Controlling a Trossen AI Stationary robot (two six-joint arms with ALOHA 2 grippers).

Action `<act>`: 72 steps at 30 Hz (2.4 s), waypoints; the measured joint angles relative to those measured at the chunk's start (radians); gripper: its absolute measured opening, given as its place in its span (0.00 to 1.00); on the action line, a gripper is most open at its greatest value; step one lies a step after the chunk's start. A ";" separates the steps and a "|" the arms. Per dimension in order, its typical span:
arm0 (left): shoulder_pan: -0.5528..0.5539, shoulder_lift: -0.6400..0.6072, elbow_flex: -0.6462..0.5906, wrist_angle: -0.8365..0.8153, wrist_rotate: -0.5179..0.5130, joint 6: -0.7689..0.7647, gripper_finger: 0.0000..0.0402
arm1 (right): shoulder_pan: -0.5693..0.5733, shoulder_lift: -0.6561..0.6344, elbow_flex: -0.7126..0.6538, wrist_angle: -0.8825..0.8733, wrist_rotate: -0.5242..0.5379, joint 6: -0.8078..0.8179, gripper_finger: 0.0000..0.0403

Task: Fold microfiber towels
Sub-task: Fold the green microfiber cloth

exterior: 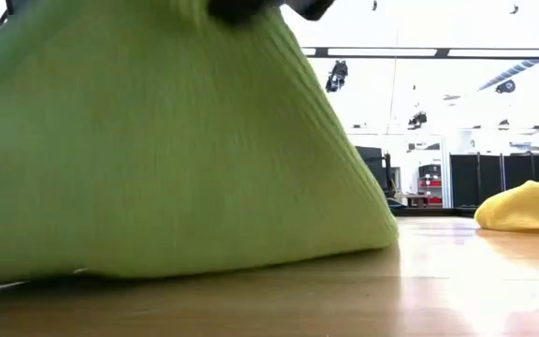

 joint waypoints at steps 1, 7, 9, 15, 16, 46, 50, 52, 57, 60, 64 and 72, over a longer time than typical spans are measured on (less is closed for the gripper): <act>0.000 0.000 0.000 0.000 0.000 0.000 0.00 | -0.004 -0.014 -0.005 0.002 0.000 0.008 0.02; 0.000 0.000 0.001 -0.003 0.001 0.000 0.00 | -0.025 -0.062 -0.058 -0.001 -0.001 0.047 0.02; 0.000 -0.002 0.001 -0.003 0.001 -0.001 0.00 | -0.029 -0.089 -0.091 0.003 -0.001 0.055 0.02; 0.002 -0.040 -0.005 -0.024 0.009 -0.005 0.00 | -0.034 -0.159 -0.217 0.048 -0.001 0.104 0.02; 0.005 -0.051 -0.005 -0.031 0.005 -0.005 0.00 | -0.035 -0.175 -0.240 0.070 -0.001 0.108 0.02; 0.130 -0.026 0.013 -0.015 -0.021 0.079 0.00 | -0.224 -0.427 -0.674 0.227 -0.031 0.135 0.02; 0.135 -0.024 0.012 -0.014 -0.015 0.082 0.00 | -0.254 -0.496 -0.774 0.268 -0.030 0.151 0.02; 0.136 -0.024 0.012 -0.014 -0.012 0.083 0.00 | -0.269 -0.532 -0.820 0.276 -0.029 0.151 0.02; 0.145 -0.030 0.014 -0.013 -0.007 0.078 0.00 | -0.308 -0.619 -0.913 0.314 -0.031 0.171 0.02; 0.152 -0.065 0.014 -0.002 -0.017 0.085 0.00 | -0.321 -0.665 -0.953 0.316 -0.031 0.186 0.02; 0.159 -0.101 0.019 0.000 -0.026 0.109 0.00 | -0.337 -0.708 -0.996 0.320 -0.031 0.209 0.02; 0.179 -0.085 0.017 -0.007 -0.031 0.111 0.00 | -0.371 -0.715 -1.023 0.367 -0.028 0.206 0.02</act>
